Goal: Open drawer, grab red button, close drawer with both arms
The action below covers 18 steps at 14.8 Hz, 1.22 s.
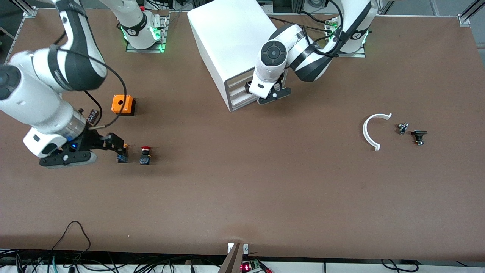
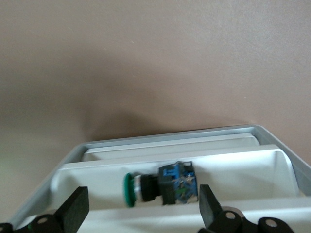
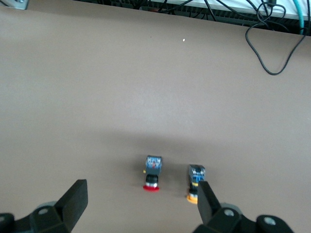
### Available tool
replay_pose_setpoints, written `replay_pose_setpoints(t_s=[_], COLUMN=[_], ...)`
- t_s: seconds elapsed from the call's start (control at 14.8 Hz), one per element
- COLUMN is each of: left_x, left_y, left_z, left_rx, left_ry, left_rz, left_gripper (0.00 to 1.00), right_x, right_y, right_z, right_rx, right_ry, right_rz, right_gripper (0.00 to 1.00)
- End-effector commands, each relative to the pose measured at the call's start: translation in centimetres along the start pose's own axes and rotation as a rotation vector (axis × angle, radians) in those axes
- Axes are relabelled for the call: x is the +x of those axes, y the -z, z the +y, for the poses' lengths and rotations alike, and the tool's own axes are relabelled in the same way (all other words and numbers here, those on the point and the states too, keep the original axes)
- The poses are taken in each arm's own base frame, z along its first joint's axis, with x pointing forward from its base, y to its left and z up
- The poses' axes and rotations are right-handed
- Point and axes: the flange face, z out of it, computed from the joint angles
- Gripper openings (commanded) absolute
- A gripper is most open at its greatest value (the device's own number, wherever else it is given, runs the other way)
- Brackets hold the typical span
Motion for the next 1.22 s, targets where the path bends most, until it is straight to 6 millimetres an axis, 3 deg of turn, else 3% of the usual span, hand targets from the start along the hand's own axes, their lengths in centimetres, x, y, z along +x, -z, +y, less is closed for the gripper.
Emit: replay_pose_setpoints(t_s=[0.0, 0.27, 0.41, 0.47, 0.68, 0.88, 1.01, 1.15], left_x=[4.2, 9.6, 12.9, 14.3, 18.1, 19.8, 21.0, 20.9], left_y=[7.5, 15.2, 18.9, 20.8, 25.6, 28.2, 28.9, 28.4], left_z=[-2.6, -7.5, -11.0, -12.8, -18.8, -24.4, -29.0, -32.9], left_rx=[0.044, 0.114, 0.114, 0.100, 0.071, 0.050, -0.043, -0.111], left_ry=[-0.065, -0.203, -0.301, -0.358, -0.488, -0.550, -0.583, -0.646], left_rz=[0.008, 0.116, 0.152, 0.168, 0.218, 0.244, 0.225, 0.207], left_gripper=[1.00, 1.00, 1.00, 1.00, 1.00, 1.00, 1.00, 1.00], right_x=[-1.0, -2.4, -3.3, -3.8, -5.8, -8.6, -10.2, -11.9], right_y=[3.5, 7.0, 8.9, 9.6, 11.9, 13.6, 13.8, 13.8], right_z=[0.2, 0.5, 1.6, 3.1, 4.1, 3.8, 3.5, 3.2], right_rx=[-0.016, -0.022, -0.029, -0.033, -0.041, -0.052, -0.051, -0.057], right_ry=[0.004, -0.038, -0.056, -0.081, -0.100, -0.154, -0.157, -0.175], right_rz=[0.010, -0.005, 0.004, 0.004, 0.009, -0.016, -0.023, -0.029], right_gripper=[1.00, 1.00, 1.00, 1.00, 1.00, 1.00, 1.00, 1.00])
